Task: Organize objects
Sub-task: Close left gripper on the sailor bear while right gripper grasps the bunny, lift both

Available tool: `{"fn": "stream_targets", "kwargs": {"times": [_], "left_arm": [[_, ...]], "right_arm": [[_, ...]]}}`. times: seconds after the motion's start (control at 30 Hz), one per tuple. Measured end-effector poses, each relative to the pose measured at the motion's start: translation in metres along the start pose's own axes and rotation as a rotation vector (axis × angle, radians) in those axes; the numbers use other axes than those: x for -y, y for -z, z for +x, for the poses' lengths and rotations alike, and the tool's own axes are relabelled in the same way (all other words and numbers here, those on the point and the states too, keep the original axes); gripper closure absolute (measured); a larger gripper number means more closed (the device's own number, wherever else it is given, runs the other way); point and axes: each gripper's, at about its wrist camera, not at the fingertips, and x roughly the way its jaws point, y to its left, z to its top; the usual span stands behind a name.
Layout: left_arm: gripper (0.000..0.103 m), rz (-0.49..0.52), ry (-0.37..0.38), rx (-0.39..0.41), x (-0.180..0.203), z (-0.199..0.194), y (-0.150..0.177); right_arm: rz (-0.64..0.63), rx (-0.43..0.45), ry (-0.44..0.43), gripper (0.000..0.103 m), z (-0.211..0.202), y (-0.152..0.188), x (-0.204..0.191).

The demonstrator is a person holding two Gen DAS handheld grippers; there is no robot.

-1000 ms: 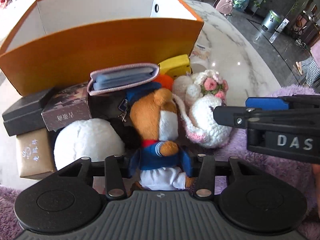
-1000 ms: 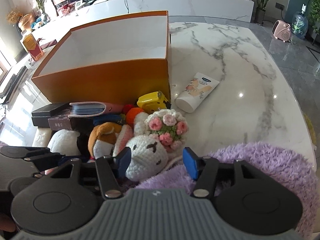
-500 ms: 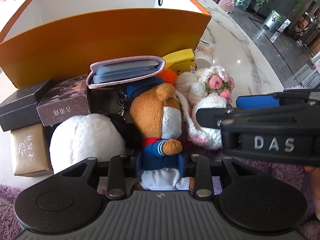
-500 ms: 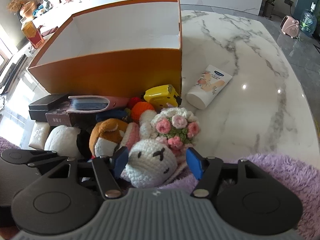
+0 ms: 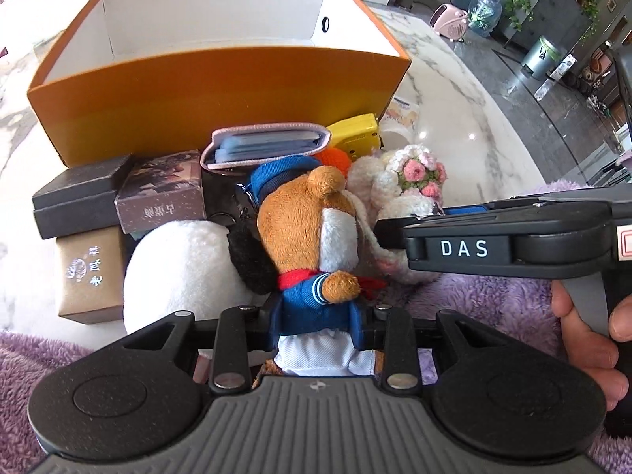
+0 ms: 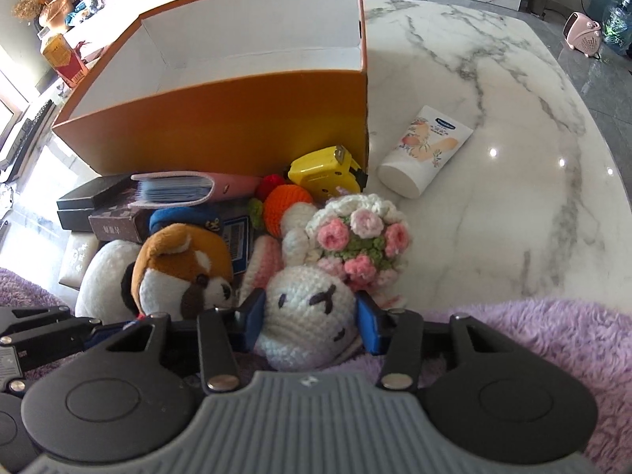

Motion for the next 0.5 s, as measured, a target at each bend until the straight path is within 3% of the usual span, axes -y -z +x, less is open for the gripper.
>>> {"fn": "stream_targets", "kwargs": {"times": [0.5], "left_arm": [[0.067,-0.077,0.091,0.064,-0.024,-0.054,0.0]], "right_arm": [[-0.251,0.045,0.062,0.055,-0.041,0.0,-0.036]]}}
